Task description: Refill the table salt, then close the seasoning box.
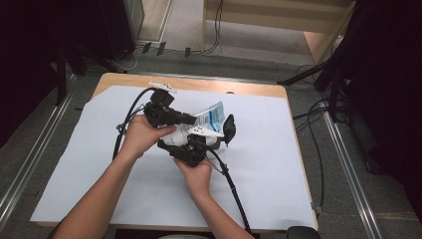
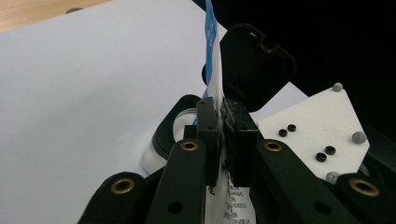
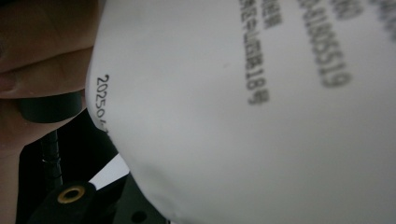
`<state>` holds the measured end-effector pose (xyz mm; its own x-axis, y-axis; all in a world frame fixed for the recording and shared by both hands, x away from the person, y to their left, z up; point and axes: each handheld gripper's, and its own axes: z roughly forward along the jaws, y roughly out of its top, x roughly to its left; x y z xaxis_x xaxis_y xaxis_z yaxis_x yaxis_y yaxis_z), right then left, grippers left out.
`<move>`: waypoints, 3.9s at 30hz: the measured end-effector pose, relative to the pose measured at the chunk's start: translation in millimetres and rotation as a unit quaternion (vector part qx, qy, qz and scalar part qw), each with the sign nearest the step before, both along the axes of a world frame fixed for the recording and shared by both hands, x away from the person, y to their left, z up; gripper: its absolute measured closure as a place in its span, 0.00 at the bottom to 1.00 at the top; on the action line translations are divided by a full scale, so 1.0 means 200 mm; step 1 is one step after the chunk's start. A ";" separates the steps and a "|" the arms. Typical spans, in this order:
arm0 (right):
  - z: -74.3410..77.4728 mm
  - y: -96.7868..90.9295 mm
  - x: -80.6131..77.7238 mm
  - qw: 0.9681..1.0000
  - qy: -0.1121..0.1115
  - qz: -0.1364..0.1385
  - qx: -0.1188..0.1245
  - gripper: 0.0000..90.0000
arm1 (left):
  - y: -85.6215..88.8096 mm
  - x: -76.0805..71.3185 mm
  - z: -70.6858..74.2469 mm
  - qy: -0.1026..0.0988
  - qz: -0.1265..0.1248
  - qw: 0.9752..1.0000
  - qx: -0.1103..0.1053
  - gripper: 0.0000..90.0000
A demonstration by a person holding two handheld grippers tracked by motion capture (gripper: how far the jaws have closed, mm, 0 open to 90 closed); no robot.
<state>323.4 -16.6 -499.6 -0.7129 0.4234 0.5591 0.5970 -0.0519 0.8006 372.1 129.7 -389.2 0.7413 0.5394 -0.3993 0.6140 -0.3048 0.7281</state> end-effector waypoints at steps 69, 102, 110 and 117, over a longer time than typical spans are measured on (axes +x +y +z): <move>0.07 -0.18 0.01 0.992 -0.045 -0.017 -0.113 0.73 | 0.28 -0.16 0.11 -0.042 -0.087 0.995 0.030 0.96; 0.22 -0.45 -0.12 0.979 -0.081 0.057 -0.175 0.67 | 0.48 -0.14 0.05 -0.068 0.006 0.997 0.029 1.00; 0.19 -0.54 -0.13 0.979 -0.078 0.061 -0.180 0.67 | 0.53 -0.10 -0.04 -0.059 0.034 0.997 0.042 1.00; 0.18 -0.64 -0.14 0.977 -0.070 0.055 -0.191 0.67 | 0.57 -0.05 -0.11 -0.056 0.050 0.997 0.036 1.00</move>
